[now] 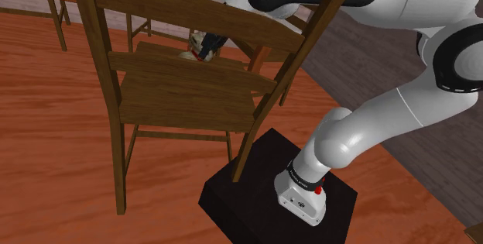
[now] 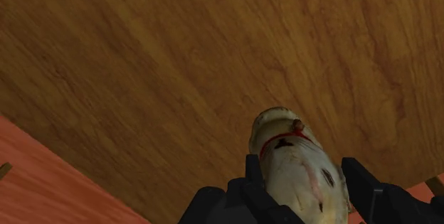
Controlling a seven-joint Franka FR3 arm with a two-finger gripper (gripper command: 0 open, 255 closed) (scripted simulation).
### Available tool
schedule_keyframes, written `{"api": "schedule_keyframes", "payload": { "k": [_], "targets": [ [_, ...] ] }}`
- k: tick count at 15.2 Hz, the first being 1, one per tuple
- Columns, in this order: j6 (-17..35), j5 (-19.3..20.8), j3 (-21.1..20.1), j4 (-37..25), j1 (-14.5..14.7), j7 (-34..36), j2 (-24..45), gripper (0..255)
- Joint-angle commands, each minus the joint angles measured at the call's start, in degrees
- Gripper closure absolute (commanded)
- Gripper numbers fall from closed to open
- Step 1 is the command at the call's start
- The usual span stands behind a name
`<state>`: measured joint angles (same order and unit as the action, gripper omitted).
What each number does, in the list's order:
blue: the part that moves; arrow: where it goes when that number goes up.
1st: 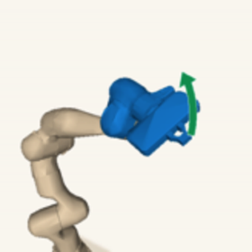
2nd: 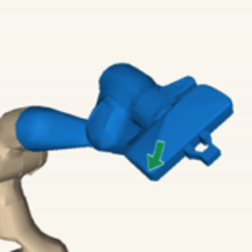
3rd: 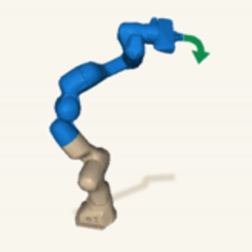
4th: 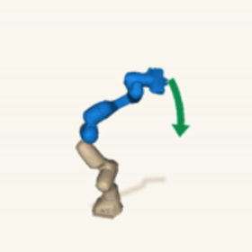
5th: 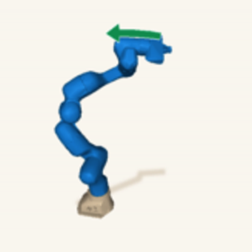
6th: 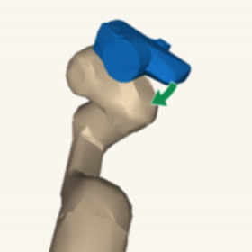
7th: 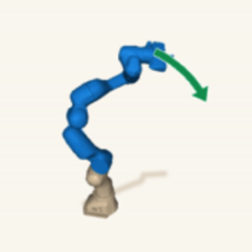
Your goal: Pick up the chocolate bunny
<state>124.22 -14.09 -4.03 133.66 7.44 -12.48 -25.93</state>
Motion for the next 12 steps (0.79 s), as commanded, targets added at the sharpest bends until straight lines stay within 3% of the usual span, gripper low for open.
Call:
{"api": "schedule_keyframes", "payload": {
  "k": [1,12],
  "targets": [
    [-1.7,3.3,-2.3,-0.8,0.4,0.3,0.0,255],
    [-9.8,6.2,1.8,-9.0,4.8,3.1,0.0,255]
  ]
}}
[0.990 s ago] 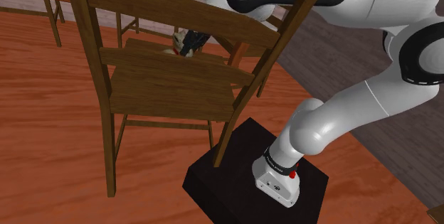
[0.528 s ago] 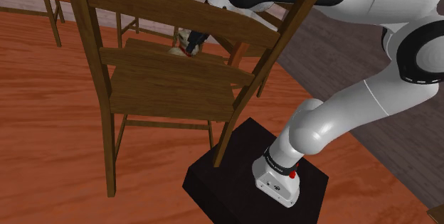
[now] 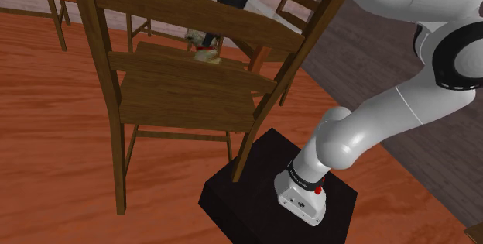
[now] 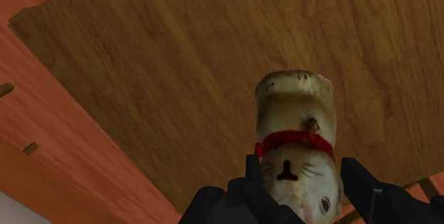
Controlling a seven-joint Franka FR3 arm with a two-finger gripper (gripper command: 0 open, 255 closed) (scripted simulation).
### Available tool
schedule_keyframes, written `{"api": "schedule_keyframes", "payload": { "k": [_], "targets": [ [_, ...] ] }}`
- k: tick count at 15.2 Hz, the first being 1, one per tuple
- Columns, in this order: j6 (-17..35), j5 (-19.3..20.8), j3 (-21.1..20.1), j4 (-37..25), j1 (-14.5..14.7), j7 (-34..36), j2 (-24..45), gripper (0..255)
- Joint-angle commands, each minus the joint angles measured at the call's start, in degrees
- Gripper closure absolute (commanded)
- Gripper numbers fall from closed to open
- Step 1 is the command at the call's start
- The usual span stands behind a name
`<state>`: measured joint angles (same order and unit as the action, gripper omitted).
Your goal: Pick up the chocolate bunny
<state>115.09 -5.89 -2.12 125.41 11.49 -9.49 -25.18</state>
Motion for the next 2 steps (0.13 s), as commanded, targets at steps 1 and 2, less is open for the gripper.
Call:
{"api": "schedule_keyframes", "payload": {
  "k": [1,2],
  "targets": [
    [-0.8,-2.0,0.0,-0.9,0.9,0.1,-0.8,255],
    [-0.8,-1.9,0.0,-0.9,0.9,0.2,-0.8,255]
  ]
}}
